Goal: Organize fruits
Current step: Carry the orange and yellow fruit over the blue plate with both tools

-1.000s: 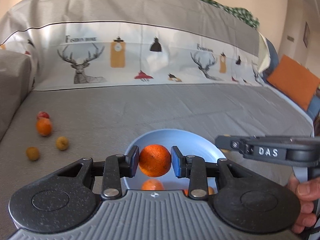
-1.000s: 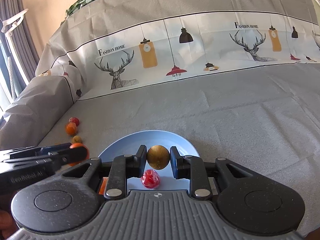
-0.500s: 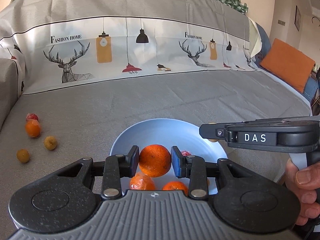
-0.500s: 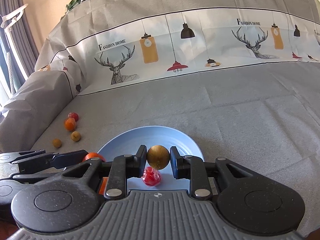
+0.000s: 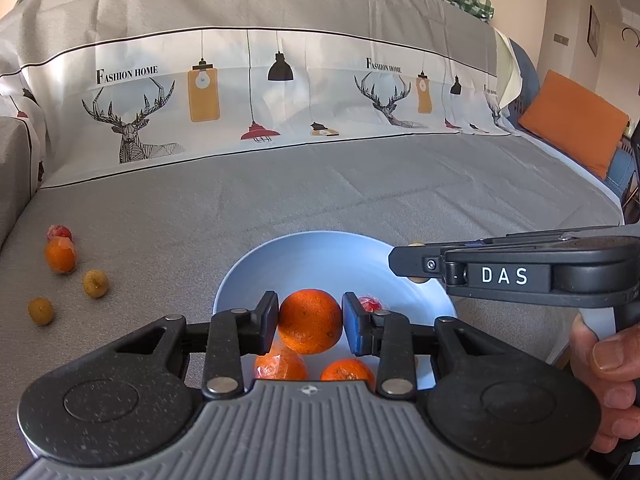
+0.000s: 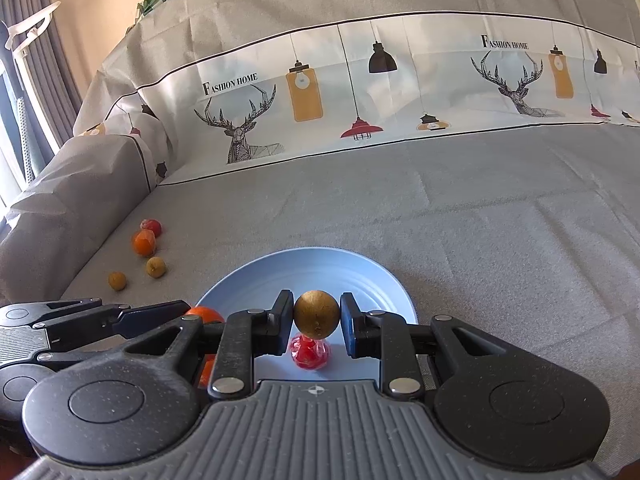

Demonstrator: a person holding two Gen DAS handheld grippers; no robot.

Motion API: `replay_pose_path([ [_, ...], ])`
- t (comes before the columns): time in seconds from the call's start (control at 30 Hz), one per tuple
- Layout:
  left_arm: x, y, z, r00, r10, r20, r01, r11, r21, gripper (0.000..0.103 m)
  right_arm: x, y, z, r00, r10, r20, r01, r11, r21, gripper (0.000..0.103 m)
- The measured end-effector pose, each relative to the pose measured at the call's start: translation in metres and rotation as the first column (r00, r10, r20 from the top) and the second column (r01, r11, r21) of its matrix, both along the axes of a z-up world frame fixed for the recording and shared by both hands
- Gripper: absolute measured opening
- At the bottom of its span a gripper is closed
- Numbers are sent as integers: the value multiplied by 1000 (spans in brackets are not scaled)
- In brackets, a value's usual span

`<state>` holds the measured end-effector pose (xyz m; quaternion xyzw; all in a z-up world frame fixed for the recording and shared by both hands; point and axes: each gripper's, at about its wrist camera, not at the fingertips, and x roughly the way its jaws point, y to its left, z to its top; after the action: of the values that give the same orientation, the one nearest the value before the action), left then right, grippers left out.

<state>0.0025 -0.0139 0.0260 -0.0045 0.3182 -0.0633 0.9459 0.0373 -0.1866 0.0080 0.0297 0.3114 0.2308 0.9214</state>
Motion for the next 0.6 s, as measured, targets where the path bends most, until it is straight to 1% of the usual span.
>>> replay_pose_path([
  [0.6, 0, 0, 0, 1000, -3, 0, 3, 1000, 2, 38, 0, 2, 1, 1000, 9, -1, -9, 1000, -3, 26],
])
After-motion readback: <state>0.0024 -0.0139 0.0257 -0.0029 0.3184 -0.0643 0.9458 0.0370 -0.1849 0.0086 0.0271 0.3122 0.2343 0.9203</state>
